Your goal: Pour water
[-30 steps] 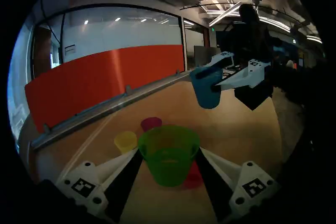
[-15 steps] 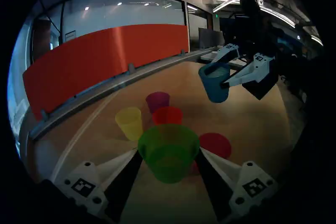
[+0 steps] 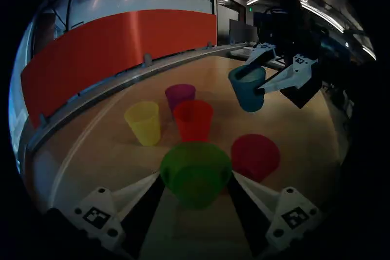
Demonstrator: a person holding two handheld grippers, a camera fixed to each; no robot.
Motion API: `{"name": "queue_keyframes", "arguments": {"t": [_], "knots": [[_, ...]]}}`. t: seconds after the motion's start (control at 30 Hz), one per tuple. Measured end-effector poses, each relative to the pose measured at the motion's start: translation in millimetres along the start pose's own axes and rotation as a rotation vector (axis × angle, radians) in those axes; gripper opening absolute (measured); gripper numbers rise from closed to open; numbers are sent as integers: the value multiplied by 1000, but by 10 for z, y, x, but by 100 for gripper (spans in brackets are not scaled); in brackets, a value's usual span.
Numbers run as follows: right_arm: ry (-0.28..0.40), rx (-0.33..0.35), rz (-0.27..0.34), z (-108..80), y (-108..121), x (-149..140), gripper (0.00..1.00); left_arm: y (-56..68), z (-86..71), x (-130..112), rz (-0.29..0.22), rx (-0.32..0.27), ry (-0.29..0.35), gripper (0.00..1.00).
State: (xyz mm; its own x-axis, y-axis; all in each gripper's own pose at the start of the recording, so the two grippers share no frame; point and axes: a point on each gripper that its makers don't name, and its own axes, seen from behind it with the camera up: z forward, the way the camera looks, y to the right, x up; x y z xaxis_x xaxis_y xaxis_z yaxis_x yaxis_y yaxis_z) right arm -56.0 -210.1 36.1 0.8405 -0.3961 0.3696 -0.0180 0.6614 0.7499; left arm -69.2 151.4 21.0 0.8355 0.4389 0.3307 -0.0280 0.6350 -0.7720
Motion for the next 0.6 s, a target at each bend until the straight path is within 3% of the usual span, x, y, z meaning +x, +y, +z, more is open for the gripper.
{"name": "queue_keyframes", "arguments": {"t": [0.6], "knots": [[-27,-9,11,117,91,-117,90,96,79,-160,-6,-33,-23,85]]}}
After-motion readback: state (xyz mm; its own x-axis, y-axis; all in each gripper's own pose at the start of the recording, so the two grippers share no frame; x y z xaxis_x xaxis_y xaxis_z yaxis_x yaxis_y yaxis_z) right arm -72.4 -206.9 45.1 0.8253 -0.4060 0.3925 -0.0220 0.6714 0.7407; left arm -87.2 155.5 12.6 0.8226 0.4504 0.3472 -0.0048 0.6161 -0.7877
